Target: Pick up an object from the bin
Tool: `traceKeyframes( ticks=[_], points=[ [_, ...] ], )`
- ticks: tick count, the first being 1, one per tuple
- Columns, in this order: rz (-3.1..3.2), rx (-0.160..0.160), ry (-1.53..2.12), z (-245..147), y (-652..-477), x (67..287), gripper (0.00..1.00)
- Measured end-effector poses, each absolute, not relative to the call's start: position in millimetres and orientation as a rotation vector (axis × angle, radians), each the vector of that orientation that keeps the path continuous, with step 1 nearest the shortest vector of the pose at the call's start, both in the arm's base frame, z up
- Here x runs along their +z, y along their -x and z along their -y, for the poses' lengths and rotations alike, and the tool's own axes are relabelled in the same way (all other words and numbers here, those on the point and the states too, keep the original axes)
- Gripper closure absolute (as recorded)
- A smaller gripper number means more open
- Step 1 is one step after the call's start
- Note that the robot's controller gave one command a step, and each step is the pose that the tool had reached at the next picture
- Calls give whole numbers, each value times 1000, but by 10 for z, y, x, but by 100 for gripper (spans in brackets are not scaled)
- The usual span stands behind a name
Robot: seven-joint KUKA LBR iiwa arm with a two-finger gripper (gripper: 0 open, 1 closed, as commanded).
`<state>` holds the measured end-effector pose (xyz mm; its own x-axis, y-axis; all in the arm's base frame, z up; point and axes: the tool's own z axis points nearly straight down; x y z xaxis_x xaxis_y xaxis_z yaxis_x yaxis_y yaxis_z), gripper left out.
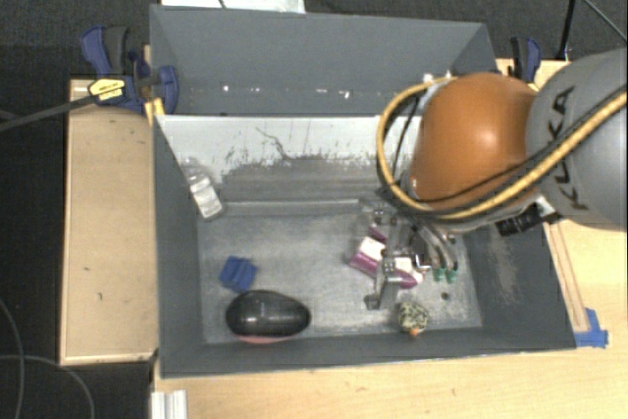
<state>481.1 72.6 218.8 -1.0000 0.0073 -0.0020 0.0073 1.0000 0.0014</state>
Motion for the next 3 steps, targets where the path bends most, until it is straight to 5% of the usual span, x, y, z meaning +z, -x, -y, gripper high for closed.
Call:
traceKeyframes(
  ticks=[1, 2, 3],
  points=[
    [-3137, 0, 133, -509, -5442, 1399, 0],
    [-3126, 2, -255, -580, -5657, 1363, 0],
    [-3138, 4, 189, -1681, -5018, 689, 0]
  ],
)
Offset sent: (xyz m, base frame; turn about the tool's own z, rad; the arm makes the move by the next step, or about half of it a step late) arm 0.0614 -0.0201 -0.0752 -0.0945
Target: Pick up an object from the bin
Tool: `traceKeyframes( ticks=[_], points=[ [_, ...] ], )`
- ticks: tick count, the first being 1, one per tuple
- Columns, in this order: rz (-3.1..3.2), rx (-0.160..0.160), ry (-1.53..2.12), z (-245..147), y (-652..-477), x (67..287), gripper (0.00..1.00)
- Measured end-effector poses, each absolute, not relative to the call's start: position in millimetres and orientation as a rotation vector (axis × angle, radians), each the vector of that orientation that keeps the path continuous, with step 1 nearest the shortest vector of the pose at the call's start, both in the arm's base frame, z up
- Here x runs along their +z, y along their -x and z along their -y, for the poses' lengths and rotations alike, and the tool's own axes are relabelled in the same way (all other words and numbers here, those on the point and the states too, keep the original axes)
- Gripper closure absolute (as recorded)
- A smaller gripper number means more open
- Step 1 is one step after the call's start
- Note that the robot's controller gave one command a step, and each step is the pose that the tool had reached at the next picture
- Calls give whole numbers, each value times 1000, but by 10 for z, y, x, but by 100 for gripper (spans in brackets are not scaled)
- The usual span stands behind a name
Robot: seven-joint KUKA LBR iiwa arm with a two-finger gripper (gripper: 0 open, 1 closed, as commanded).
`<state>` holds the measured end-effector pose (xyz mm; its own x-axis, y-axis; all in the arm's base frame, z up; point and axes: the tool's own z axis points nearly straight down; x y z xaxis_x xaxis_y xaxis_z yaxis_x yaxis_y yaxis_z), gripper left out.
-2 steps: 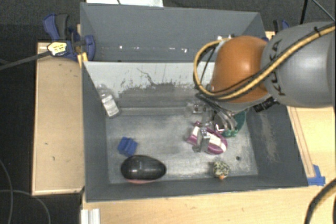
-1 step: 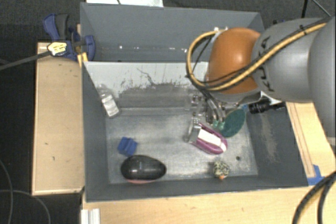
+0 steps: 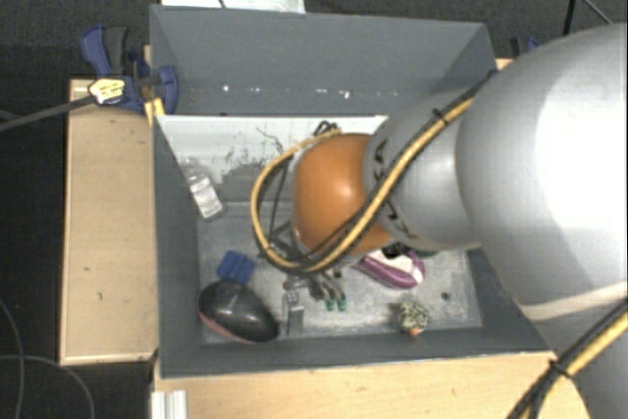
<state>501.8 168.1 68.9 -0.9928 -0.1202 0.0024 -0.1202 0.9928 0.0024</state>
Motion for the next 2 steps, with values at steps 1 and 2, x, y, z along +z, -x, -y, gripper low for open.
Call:
traceKeyframes(
  ticks=[1, 2],
  points=[
    [3136, 2, -243, -2196, -4836, 709, 0],
    [2974, 36, -1005, -2295, -4873, 762, 0]
  ],
)
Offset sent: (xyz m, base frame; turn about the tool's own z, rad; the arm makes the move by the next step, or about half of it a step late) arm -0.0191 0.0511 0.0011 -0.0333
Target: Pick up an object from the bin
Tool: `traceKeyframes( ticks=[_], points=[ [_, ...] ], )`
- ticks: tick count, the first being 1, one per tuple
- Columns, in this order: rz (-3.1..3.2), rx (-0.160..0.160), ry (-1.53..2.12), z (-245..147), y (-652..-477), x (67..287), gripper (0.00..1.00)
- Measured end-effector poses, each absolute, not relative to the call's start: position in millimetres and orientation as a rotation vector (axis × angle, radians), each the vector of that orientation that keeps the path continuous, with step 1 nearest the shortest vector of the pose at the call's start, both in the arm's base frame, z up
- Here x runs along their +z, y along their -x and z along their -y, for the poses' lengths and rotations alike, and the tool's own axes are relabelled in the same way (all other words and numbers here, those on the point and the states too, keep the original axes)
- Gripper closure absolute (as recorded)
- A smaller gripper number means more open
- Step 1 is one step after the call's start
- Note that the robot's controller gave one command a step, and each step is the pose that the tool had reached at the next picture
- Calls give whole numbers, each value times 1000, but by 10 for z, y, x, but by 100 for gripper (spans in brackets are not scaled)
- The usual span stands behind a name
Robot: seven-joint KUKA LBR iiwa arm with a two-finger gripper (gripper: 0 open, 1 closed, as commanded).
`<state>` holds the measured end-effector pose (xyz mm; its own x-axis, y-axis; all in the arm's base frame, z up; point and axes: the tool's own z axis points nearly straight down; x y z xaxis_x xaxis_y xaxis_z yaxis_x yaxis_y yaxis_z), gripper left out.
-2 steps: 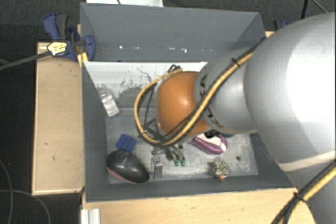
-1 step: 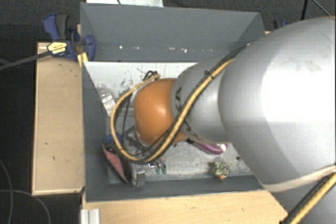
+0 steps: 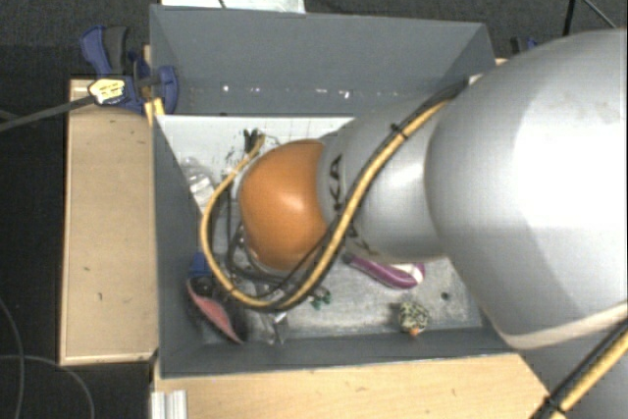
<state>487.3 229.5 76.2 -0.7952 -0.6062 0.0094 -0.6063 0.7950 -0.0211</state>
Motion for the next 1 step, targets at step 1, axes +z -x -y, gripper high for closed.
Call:
traceKeyframes(
  ticks=[1],
  points=[
    [2714, 5, -1589, -2500, -5045, 710, 0]
  ],
)
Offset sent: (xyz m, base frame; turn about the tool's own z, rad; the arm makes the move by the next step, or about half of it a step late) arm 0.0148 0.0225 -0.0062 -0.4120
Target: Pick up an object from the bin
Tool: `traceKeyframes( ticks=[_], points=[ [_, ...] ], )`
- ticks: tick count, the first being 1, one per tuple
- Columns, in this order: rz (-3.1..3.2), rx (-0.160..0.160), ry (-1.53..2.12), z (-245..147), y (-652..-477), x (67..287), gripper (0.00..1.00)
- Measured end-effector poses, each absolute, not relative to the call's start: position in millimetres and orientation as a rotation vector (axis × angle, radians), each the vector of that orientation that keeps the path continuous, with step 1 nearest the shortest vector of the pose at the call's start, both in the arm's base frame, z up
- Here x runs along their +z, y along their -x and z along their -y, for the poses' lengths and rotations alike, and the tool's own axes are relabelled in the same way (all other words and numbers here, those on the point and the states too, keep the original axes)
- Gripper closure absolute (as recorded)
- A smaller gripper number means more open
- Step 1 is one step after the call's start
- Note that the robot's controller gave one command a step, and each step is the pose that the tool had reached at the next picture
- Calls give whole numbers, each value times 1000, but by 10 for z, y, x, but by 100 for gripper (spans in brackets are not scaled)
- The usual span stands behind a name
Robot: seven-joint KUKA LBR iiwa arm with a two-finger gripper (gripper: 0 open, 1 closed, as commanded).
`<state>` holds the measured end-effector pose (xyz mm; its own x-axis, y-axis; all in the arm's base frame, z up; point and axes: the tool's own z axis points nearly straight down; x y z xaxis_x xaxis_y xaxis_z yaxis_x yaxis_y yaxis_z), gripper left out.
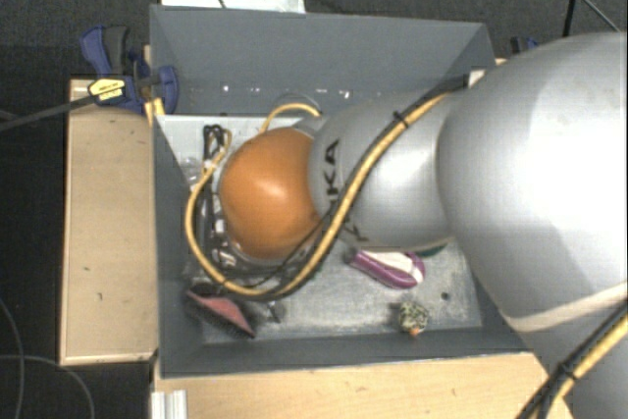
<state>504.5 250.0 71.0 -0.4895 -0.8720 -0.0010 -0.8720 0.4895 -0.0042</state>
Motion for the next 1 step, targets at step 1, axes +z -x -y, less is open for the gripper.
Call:
traceKeyframes(
  ticks=[1],
  points=[
    [-2712, -2, 1581, -2511, -5037, 708, 100]
  ],
)
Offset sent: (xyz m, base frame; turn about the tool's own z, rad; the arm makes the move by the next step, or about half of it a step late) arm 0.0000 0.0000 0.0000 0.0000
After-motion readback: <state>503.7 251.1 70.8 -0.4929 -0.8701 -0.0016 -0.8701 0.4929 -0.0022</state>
